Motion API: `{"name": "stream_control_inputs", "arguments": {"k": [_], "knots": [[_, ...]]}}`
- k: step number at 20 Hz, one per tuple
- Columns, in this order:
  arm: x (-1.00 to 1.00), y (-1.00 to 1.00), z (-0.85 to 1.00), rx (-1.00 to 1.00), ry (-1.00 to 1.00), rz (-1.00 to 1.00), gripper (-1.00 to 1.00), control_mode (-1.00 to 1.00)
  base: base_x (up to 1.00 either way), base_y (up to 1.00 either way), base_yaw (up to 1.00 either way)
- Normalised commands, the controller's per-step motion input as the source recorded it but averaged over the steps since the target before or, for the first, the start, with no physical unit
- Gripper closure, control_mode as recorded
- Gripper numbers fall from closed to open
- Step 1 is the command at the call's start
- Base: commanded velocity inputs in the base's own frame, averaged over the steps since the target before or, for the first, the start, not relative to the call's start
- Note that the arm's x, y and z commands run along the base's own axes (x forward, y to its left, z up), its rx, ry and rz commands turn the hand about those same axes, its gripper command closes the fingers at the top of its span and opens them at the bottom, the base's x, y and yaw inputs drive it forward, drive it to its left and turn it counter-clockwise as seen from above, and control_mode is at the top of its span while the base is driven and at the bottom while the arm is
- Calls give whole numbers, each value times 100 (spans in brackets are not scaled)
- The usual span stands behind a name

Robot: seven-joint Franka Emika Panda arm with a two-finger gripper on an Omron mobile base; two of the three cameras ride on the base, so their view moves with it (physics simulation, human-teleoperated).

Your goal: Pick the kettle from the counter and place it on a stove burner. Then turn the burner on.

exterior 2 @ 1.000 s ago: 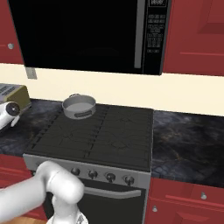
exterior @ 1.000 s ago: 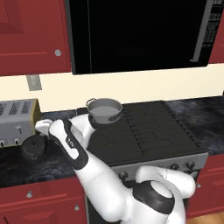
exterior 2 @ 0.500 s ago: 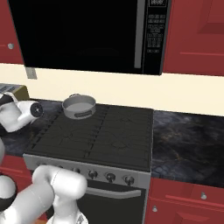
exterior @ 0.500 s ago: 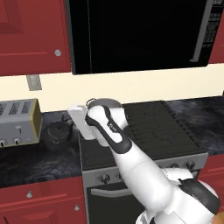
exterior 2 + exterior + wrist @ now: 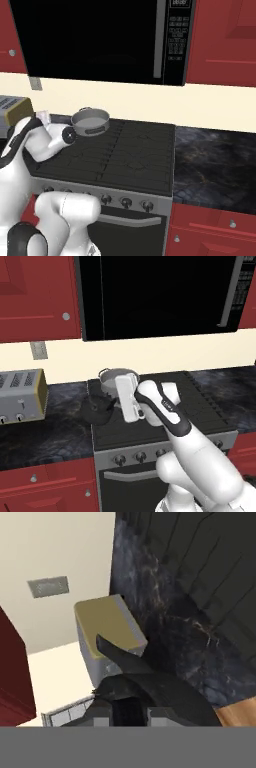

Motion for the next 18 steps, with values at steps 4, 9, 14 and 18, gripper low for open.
{"name": "stream_control_inputs", "arguments": {"k": [4,9,14,18], "knots": [[0,-84,0,2,62,-28,100,-100,0,0,0],[0,-4,0,-13,12,-7,100,-100,0,0,0],[3,-14,0,-9,0,8,100,-100,0,0,0],[6,-48,0,-11,0,10,100,-100,0,0,0]]}}
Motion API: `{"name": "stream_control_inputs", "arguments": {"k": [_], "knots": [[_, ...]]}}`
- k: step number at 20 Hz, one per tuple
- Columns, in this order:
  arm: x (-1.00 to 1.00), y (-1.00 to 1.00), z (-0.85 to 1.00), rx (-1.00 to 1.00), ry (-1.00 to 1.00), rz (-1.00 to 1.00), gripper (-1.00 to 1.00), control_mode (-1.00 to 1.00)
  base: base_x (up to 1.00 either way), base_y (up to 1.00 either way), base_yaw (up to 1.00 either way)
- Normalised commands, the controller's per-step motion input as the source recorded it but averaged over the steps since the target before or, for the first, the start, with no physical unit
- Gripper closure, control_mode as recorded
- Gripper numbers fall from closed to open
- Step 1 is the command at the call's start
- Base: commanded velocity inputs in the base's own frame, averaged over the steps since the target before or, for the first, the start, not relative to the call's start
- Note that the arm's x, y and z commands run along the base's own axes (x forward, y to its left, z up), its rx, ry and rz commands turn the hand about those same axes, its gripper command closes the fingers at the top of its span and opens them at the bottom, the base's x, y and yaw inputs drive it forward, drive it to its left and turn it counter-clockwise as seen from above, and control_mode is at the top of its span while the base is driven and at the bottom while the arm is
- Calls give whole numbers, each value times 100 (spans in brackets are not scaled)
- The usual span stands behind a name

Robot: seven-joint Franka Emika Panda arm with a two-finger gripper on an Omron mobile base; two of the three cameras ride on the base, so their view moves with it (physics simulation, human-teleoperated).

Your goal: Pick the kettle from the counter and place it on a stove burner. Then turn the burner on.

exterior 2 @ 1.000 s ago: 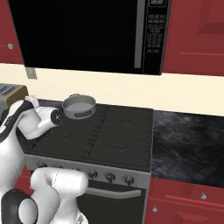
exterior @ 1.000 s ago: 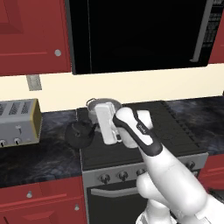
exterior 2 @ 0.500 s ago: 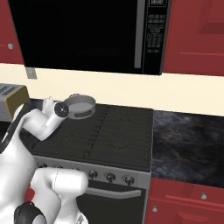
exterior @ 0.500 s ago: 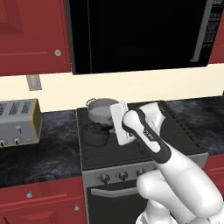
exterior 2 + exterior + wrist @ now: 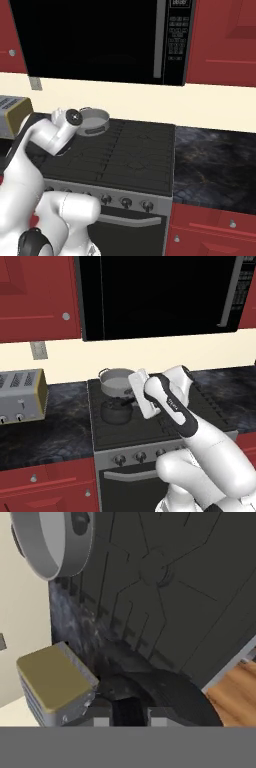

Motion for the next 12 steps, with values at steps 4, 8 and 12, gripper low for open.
{"name": "stream_control_inputs", "arguments": {"k": [4,8,12], "knots": [[26,-54,0,-7,0,1,100,-100,0,0,0],[40,-52,0,-5,0,3,100,-100,0,0,0],[43,-49,-9,-8,-3,7,100,-100,0,0,0]]}}
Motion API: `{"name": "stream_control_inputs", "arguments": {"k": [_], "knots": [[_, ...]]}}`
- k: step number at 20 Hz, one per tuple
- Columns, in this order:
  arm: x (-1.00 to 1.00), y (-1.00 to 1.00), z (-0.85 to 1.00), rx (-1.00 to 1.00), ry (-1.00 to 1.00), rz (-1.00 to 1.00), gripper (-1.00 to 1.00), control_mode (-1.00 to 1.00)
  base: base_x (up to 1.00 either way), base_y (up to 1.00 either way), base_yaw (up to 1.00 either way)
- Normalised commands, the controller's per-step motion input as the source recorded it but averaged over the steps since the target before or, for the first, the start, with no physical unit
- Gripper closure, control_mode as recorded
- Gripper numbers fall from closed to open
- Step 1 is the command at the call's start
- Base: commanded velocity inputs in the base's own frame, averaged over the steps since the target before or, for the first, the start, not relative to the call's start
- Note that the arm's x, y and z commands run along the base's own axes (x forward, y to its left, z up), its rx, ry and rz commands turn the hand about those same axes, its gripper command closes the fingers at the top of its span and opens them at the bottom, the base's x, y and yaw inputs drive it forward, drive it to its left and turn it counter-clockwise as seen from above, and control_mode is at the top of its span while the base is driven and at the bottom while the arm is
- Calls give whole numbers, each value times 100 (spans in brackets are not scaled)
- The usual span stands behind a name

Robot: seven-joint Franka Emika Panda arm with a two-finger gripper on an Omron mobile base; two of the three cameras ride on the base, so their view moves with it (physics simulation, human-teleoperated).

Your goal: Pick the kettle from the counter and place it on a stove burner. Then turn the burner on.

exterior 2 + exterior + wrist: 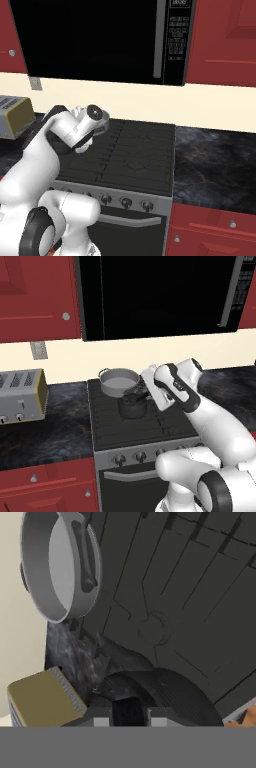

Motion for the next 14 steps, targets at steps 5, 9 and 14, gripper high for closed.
{"name": "stream_control_inputs", "arguments": {"k": [5,9,14], "knots": [[30,-34,-24,-12,-6,13,100,-100,0,0,0],[2,-4,-34,-13,-2,22,100,-100,0,0,0],[0,-6,-19,-1,-7,27,100,-100,0,0,0]]}}
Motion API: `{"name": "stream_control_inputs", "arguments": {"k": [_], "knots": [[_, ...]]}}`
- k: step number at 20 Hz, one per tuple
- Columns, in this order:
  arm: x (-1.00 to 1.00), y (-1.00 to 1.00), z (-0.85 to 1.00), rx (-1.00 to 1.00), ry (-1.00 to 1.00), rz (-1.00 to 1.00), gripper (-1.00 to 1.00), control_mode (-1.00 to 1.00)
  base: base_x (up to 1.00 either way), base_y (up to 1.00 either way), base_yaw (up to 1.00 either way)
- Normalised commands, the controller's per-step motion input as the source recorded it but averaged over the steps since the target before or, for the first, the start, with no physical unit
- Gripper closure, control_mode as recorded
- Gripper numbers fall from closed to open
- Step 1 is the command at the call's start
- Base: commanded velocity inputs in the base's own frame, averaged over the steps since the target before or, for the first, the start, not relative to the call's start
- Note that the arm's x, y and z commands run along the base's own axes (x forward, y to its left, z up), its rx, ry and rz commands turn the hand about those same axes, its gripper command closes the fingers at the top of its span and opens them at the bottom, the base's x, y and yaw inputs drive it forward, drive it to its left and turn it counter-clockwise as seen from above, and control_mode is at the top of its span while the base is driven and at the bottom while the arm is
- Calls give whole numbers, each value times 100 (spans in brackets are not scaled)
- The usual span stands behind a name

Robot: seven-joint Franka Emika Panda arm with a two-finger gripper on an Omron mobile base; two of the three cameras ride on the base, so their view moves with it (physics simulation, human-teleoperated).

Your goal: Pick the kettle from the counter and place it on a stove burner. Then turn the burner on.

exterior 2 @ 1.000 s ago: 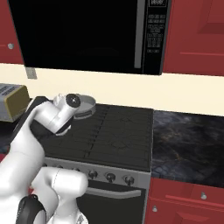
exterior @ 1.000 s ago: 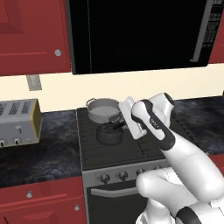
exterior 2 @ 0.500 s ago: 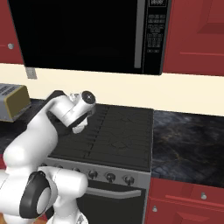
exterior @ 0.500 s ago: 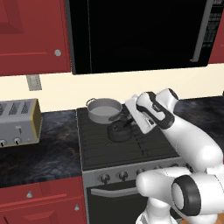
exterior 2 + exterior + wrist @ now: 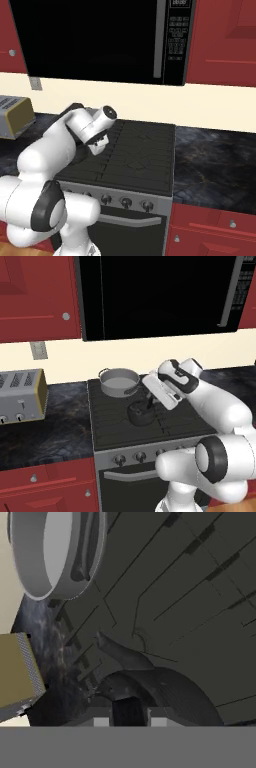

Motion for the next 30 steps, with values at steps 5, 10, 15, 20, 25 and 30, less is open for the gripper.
{"name": "stream_control_inputs", "arguments": {"k": [5,10,15,20,25,30], "knots": [[0,0,0,4,-3,6,100,-100,0,0,0],[14,0,0,4,-3,0,100,-100,0,0,0],[41,0,0,0,-1,-1,100,-100,0,0,0],[47,1,-3,0,0,-4,100,-100,0,0,0],[24,11,-17,6,0,-2,100,-100,0,0,0],[6,12,-29,10,0,0,100,-100,0,0,0]]}}
